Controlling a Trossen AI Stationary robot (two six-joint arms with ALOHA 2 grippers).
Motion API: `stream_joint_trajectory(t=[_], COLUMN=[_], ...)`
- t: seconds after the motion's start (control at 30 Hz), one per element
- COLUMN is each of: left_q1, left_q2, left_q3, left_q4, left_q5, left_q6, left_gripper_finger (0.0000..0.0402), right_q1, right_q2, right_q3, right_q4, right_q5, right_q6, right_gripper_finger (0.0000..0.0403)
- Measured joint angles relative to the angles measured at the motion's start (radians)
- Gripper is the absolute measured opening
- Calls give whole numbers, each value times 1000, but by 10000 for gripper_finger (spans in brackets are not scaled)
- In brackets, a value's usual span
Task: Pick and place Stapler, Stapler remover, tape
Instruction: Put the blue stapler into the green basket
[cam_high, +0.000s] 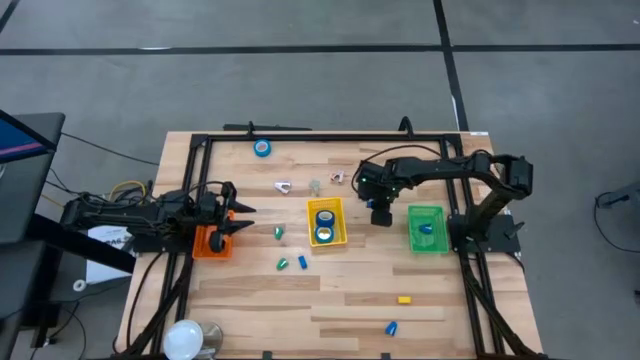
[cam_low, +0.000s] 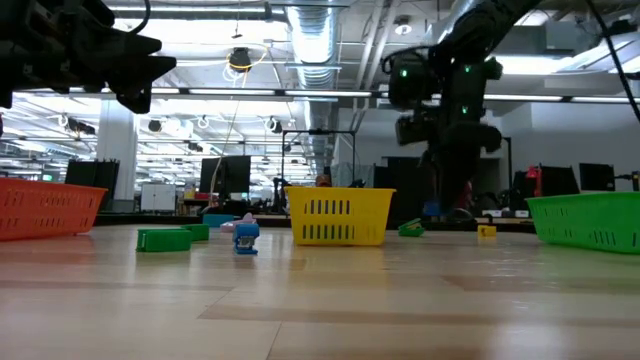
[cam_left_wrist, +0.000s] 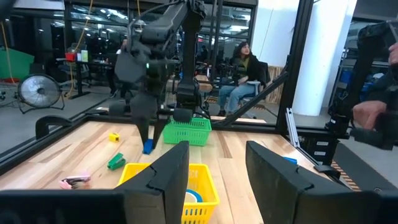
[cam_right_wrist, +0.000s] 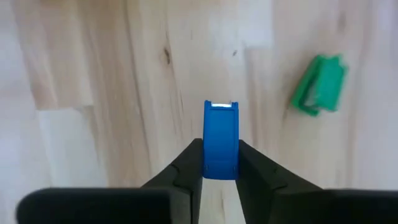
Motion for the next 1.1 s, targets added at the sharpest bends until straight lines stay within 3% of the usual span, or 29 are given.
stream_joint_trajectory(t=[0.63,1.1], left_q1=[0,0], left_q2=[0,0], left_q3=[0,0], left_q4=[10,14], left_q5=[0,0], left_q6=[0,0], left_gripper_finger=[150,150], right_q1=[78,67], right_q2=[-264,-350], right_q3=[8,-63], right_q4=[-357,-585], right_q5=[0,0], right_q6=[3,2], right_gripper_finger=[62,62])
